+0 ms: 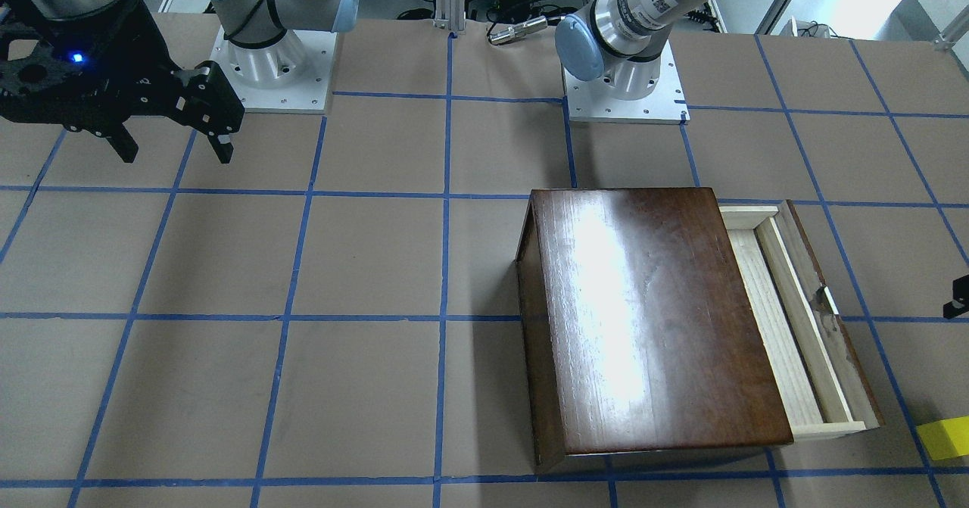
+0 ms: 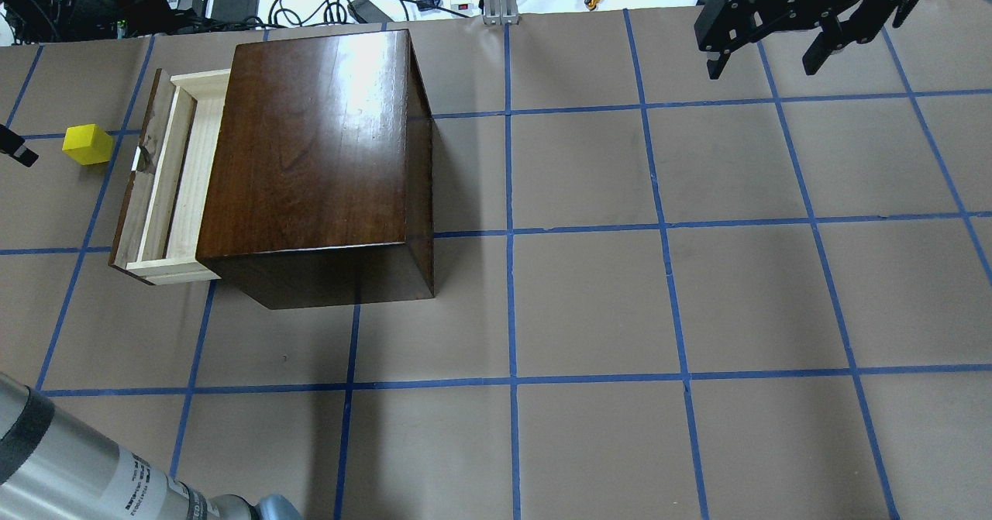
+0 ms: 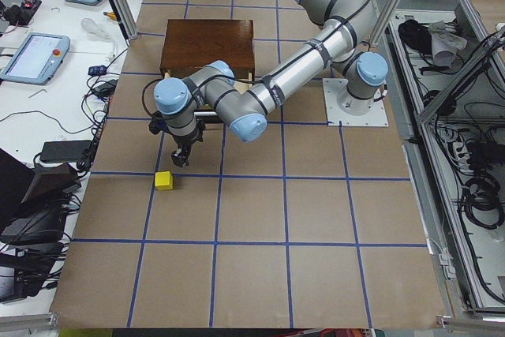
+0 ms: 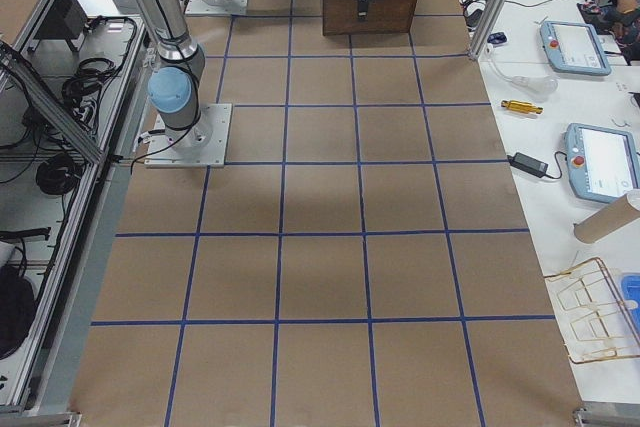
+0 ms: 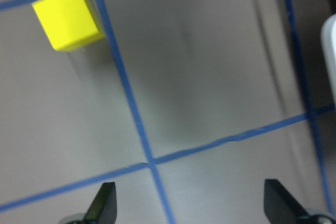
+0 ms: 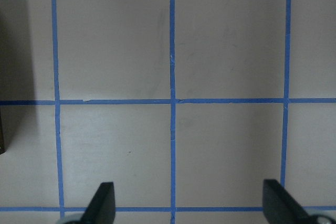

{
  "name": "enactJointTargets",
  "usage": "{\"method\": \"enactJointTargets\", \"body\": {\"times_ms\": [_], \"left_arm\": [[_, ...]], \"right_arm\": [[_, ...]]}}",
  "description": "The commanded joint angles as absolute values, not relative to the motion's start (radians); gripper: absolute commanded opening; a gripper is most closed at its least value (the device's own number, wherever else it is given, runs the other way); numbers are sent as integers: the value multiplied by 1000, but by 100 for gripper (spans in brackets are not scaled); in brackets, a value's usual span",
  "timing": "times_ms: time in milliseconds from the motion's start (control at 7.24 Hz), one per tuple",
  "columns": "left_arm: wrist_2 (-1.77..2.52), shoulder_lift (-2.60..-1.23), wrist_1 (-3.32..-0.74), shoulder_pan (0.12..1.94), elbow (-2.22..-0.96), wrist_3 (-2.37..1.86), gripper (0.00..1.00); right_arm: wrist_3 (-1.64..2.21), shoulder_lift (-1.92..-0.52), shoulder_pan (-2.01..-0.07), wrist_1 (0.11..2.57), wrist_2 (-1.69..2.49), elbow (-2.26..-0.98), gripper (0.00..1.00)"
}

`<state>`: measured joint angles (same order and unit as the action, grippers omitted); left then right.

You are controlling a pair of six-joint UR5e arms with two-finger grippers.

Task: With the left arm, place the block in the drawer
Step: 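Lower the left gripper over the yellow cube and grasp it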

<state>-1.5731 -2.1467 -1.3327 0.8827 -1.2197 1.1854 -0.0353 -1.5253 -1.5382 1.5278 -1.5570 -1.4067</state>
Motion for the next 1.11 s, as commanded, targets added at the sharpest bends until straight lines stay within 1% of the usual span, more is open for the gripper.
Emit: {"method": "enactJointTargets", "body": {"times_ms": [0,138,414,553,967], "left_arm": [[-1589,-2218,-1275,885,-1177,1473,100],[-1588,-2253,-1247,885,-1148,1638,100],[-1586,-2316,-1244,894,-1082,1835,100],[-1577,-2359,-1230,911,-1040,1949,98],[-1527,-2430,-1187,940,-1006,2109,98]], "right_arm": [[-35,-1526,-1539,1528,-1557,-1407,100],[-35,-1526,-1539,1528,-1557,-1407,100],[-35,-1525,-1537,1528,-1555,-1407,100],[-35,-1525,-1539,1528,-1555,-1407,100],[-35,-1525,-1539,1528,-1557,-1407,100]]}}
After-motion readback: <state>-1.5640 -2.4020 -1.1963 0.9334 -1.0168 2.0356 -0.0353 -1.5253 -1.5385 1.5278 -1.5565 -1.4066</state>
